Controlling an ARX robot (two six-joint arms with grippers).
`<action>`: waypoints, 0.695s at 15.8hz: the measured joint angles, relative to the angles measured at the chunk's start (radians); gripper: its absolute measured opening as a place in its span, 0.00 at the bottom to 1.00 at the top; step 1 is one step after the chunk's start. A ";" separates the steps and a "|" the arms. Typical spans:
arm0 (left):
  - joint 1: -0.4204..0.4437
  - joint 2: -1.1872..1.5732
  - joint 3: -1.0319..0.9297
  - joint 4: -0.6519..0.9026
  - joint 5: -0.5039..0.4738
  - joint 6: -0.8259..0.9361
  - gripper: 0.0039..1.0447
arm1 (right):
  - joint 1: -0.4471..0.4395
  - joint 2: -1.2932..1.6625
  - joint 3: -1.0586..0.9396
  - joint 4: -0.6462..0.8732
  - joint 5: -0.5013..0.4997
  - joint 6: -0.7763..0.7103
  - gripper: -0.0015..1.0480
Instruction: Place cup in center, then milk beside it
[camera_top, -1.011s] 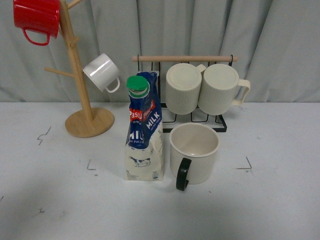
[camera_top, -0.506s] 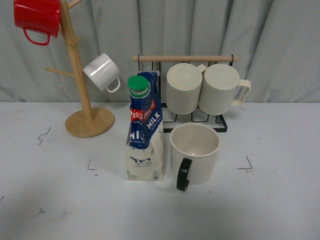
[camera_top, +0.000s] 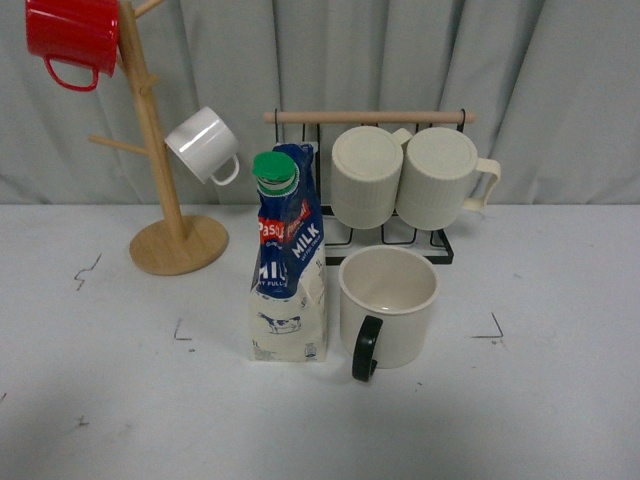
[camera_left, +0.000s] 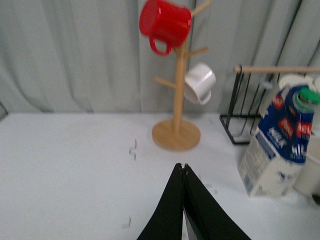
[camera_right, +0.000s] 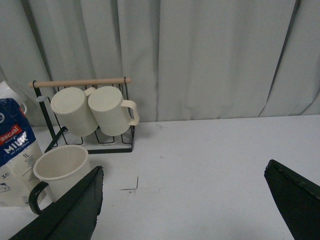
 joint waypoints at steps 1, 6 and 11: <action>0.000 -0.072 0.000 -0.011 -0.003 0.000 0.01 | 0.000 0.000 0.000 0.000 0.000 0.000 0.94; 0.000 -0.069 0.000 -0.024 -0.003 0.000 0.08 | 0.000 0.000 0.000 0.000 0.000 0.000 0.94; 0.000 -0.069 0.000 -0.024 -0.003 0.000 0.60 | 0.000 0.000 0.000 0.000 0.000 0.000 0.94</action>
